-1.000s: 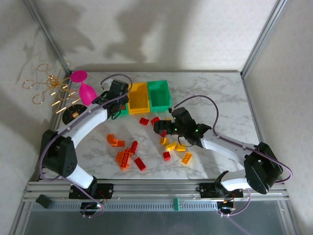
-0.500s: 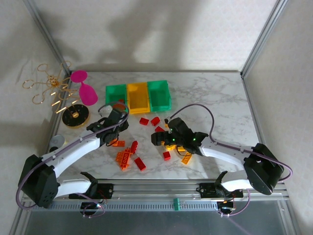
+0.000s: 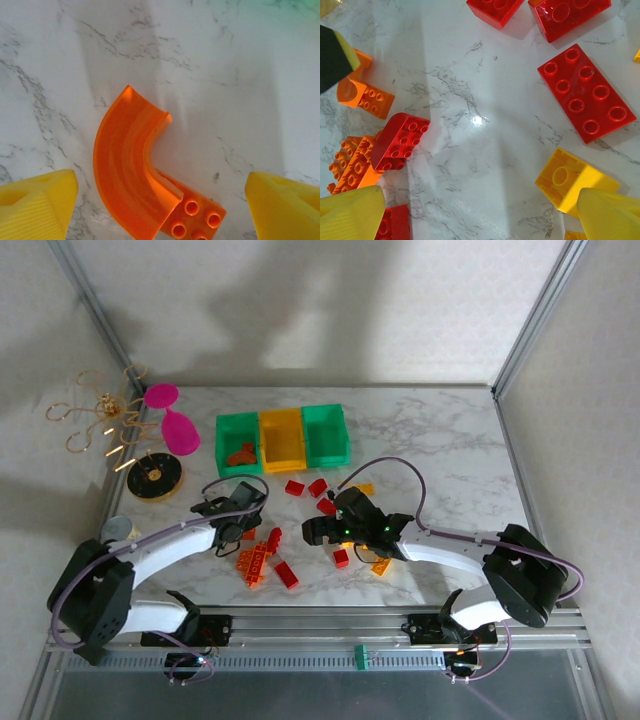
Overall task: Sort the legos into containers by color
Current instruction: Pick up the lego from the middle-left of the table.
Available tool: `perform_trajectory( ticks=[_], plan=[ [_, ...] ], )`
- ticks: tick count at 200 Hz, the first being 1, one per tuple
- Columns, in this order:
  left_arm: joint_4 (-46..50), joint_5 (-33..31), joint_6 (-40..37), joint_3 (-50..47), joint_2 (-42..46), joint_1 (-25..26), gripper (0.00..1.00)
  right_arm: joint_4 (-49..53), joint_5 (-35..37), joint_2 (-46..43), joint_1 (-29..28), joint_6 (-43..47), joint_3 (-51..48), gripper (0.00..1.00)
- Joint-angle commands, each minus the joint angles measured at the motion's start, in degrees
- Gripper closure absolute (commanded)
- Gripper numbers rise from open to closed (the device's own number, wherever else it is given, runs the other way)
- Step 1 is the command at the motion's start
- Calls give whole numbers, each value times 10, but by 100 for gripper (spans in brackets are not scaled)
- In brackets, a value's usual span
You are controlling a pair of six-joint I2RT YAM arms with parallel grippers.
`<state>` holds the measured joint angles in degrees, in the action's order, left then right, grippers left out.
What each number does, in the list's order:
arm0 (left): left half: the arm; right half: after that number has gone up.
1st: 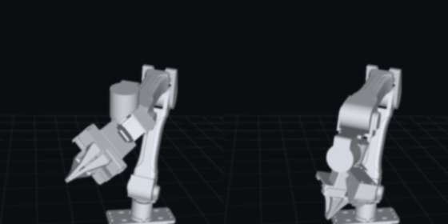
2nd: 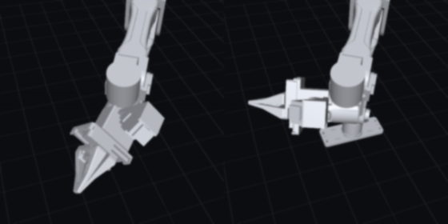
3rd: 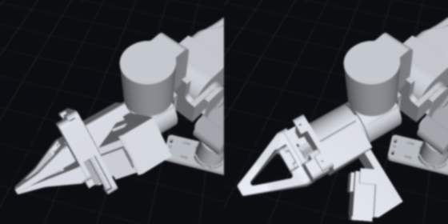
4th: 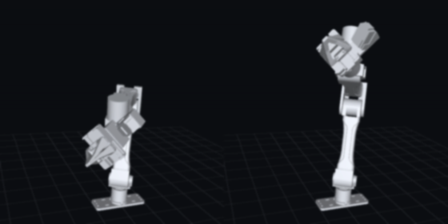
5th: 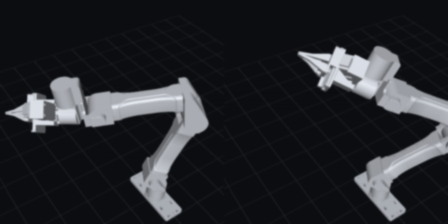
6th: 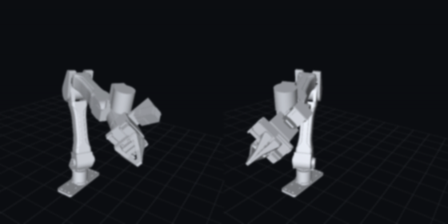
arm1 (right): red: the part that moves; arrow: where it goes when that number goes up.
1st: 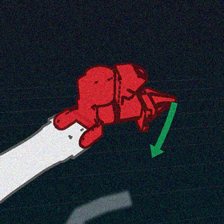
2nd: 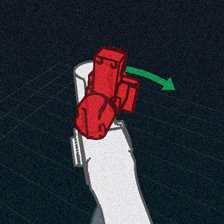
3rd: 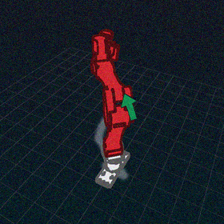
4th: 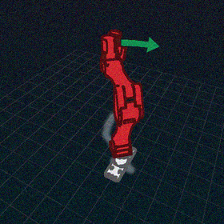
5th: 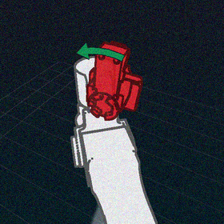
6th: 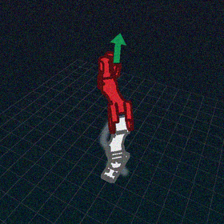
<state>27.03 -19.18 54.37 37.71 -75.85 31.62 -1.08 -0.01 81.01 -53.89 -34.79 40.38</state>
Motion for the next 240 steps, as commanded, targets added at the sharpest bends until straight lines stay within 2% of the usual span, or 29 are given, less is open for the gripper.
perform_trajectory(
  ticks=[1, 28, 50, 119, 170, 240],
  plan=[
    [-23, 1, 21, -2, -25, -6, 13, -3, 11, 1, -5, 3, 13, 2],
    [-44, 1, 29, -19, -31, -11, 16, 1, 19, -2, -5, 4, 10, 2],
    [-75, 31, 26, -38, -34, -27, 23, 0, 17, 4, -5, 4, 13, 1],
    [-91, 35, 19, -47, -30, -40, 41, -1, 12, 28, -5, 6, 28, 1],
    [-80, 27, 16, -45, -20, -42, 56, 3, 14, 32, -5, 8, 34, 1],
    [-26, -14, -9, 7, 11, -42, 67, -2, 19, 12, -2, 8, 39, 1]
  ],
)
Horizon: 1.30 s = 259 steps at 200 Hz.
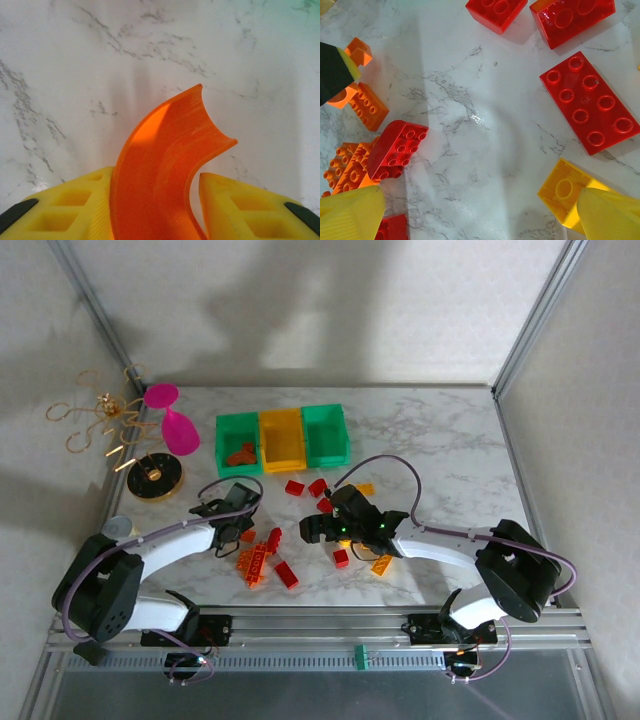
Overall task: Sort the legos into containers by color
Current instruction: Pick up the lego from the middle-left of the table, then place the lego in the container.
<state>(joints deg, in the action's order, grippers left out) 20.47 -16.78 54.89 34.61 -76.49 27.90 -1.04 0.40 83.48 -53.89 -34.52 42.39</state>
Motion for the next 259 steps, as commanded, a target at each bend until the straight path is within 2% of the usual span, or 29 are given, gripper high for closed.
perform_trajectory(
  ticks=[1, 26, 54, 72, 123, 162, 201, 220, 259],
  plan=[
    [40, -39, -14, 40, 17, -5, 67, -3, 15, -13, -1, 5, 19, 1],
    [57, -58, -37, 90, 13, -5, 68, -2, 14, -19, 12, 5, 29, 2],
    [82, -95, -63, 177, -27, -11, 68, 5, 20, -23, 32, 6, 45, 2],
    [71, -97, -83, 226, -56, -22, 68, 9, 25, -24, 41, 11, 55, 2],
    [63, -104, -127, 355, -163, -45, 68, 16, 34, -34, 53, 20, 61, 1],
    [65, -112, -154, 443, -257, -84, 67, 22, 35, -34, 61, 23, 64, 1],
    [80, -130, -161, 529, -349, -94, 66, 25, 37, -31, 69, 30, 71, 1],
    [73, -129, -166, 545, -369, -95, 61, 30, 41, -30, 72, 34, 75, 1],
    [93, -125, -184, 570, -385, -94, 44, 47, 53, -39, 73, 38, 81, 1]
  ],
)
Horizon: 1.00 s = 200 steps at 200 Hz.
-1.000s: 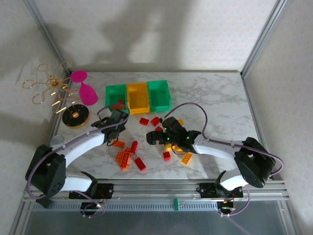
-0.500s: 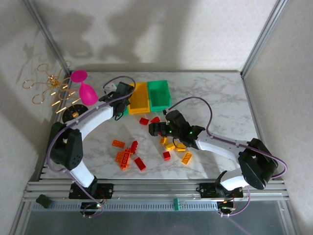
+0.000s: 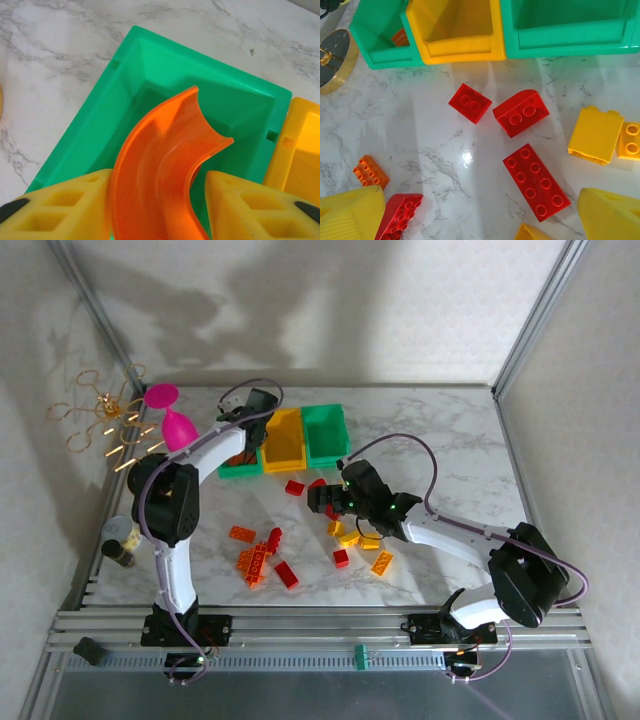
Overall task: Sort the legos into containers by color
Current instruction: Place the lego in the container, then pick up the lego from the middle-left of the table.
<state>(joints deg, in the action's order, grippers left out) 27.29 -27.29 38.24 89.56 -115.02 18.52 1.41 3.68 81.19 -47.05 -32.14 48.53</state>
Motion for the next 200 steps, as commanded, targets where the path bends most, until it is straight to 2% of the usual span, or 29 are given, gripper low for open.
perform_trajectory(
  ticks=[1, 32, 53, 101, 144, 200],
  plan=[
    [25, -21, -18, 20, 2, 0, 44, 23, 20, -17, 4, 14, 19, 2],
    [28, -30, -25, 9, 30, 0, 39, 37, 17, -29, 4, 21, 20, 1],
    [30, -9, -21, -6, 60, 12, 38, 44, 12, -40, 4, 27, 14, 1],
    [16, 20, 18, -142, 191, 78, 34, 59, -26, -48, 0, 30, -23, 1],
    [11, 49, 114, -315, 315, 146, 30, 59, -41, -55, -23, 25, -55, 1],
    [47, 56, 227, -471, 410, 199, 23, 25, -52, -57, -48, 2, -86, 1]
  ],
)
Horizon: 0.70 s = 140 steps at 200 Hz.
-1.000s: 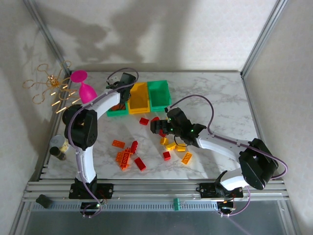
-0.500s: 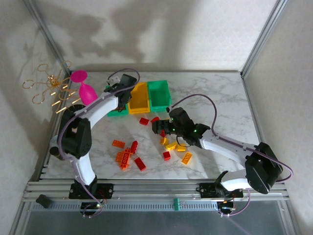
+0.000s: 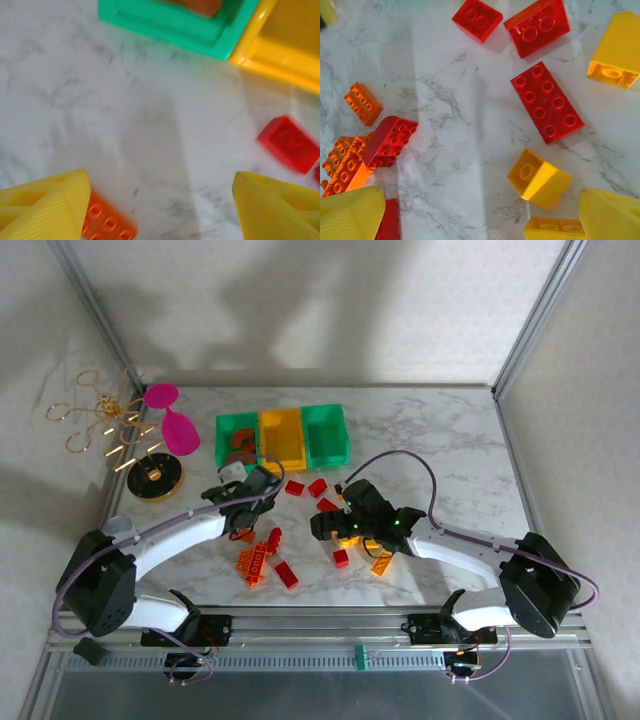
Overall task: Sort the legos into containers by color
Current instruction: Pick up the lego from the middle-left of the table.
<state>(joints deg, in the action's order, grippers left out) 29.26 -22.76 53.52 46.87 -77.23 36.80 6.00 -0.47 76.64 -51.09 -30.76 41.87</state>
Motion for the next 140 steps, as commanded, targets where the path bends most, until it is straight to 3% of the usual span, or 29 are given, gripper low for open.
perform_trajectory(
  ticks=[1, 53, 140],
  plan=[
    [28, 11, 76, -47, 33, 16, 23, -21, -9, -11, -8, -13, -19, 1],
    [0, 37, 135, -128, 67, 28, 19, -25, 3, -4, -8, -16, -24, 1],
    [-68, 50, 136, -121, -15, 27, 17, -14, 24, 3, -9, -10, -15, 1]
  ],
)
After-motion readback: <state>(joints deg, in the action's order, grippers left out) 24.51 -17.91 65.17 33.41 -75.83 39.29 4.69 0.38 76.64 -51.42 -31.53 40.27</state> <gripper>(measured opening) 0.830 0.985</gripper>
